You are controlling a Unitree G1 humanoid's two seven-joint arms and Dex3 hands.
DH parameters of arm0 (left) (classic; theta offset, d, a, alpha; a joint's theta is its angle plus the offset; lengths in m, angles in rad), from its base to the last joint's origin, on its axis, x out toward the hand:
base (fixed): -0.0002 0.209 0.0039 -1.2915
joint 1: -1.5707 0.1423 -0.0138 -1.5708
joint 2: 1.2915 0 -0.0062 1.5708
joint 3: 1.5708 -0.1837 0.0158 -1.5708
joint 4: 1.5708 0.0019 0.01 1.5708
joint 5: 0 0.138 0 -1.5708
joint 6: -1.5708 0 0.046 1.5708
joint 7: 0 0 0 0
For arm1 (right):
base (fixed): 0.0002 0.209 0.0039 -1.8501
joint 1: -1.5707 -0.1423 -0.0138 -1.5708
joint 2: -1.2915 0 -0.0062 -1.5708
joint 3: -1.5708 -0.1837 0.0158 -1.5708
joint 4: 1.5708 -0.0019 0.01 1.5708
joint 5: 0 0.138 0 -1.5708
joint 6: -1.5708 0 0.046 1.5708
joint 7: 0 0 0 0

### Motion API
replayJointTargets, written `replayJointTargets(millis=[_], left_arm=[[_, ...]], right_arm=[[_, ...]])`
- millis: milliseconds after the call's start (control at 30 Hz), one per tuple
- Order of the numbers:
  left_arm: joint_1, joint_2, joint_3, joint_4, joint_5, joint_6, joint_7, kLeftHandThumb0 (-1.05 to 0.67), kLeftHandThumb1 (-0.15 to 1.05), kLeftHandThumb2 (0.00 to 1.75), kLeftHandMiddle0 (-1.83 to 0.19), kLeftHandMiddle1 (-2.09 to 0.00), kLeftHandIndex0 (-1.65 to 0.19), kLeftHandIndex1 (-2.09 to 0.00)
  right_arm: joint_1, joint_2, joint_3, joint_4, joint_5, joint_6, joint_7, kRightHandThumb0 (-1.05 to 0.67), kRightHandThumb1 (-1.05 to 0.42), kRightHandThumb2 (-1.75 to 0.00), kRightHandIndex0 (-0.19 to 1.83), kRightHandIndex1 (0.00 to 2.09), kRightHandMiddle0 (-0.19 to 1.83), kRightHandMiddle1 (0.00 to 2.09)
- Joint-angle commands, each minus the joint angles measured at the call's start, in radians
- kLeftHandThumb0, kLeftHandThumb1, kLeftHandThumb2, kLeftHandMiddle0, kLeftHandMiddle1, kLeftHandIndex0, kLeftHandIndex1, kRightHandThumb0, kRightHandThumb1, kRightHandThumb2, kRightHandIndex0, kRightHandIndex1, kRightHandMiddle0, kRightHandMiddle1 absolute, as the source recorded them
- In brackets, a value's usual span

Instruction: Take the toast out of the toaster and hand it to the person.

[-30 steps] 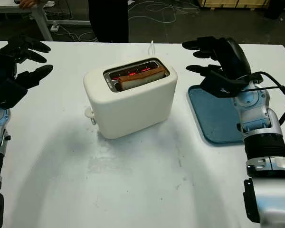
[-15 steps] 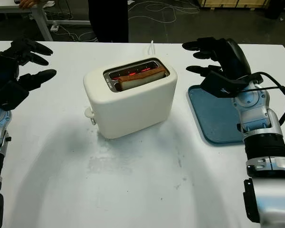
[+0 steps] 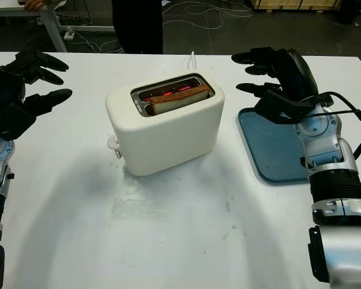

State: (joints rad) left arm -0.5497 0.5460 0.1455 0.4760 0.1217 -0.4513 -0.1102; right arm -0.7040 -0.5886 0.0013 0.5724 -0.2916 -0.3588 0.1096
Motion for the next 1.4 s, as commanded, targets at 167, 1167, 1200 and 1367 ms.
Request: replayJointTargets(millis=[167, 1167, 1200, 1367], left_arm=[[-0.008, 0.003, 0.006, 0.003, -0.006, -0.013, 0.004, -0.91, 0.92, 0.10, -0.43, -1.30, -0.41, -1.16], [-0.004, -0.001, 0.004, -0.007, -0.011, -0.006, 0.008, -0.90, 0.92, 0.12, -0.43, -1.31, -0.40, -1.19], [-0.003, -0.002, 0.004, -0.012, -0.012, 0.002, 0.006, -0.90, 0.92, 0.12, -0.43, -1.32, -0.40, -1.19], [0.000, 0.000, 0.004, -0.008, -0.002, -0.004, 0.016, -0.90, 0.92, 0.12, -0.43, -1.32, -0.40, -1.18]], right_arm=[[-0.003, -0.005, -0.005, -0.003, 0.004, -0.011, -0.008, -0.28, -0.78, 0.00, 0.97, 0.02, 0.88, 0.01], [-0.002, -0.004, -0.004, -0.004, 0.005, -0.010, -0.009, -0.25, -0.78, 0.00, 0.97, 0.00, 0.88, 0.00], [-0.003, -0.004, -0.004, -0.003, 0.005, -0.009, -0.009, -0.25, -0.78, 0.00, 0.97, 0.00, 0.88, 0.00], [-0.006, -0.003, -0.001, 0.002, 0.001, -0.003, -0.009, -0.25, -0.77, 0.00, 0.96, 0.00, 0.87, 0.00]])
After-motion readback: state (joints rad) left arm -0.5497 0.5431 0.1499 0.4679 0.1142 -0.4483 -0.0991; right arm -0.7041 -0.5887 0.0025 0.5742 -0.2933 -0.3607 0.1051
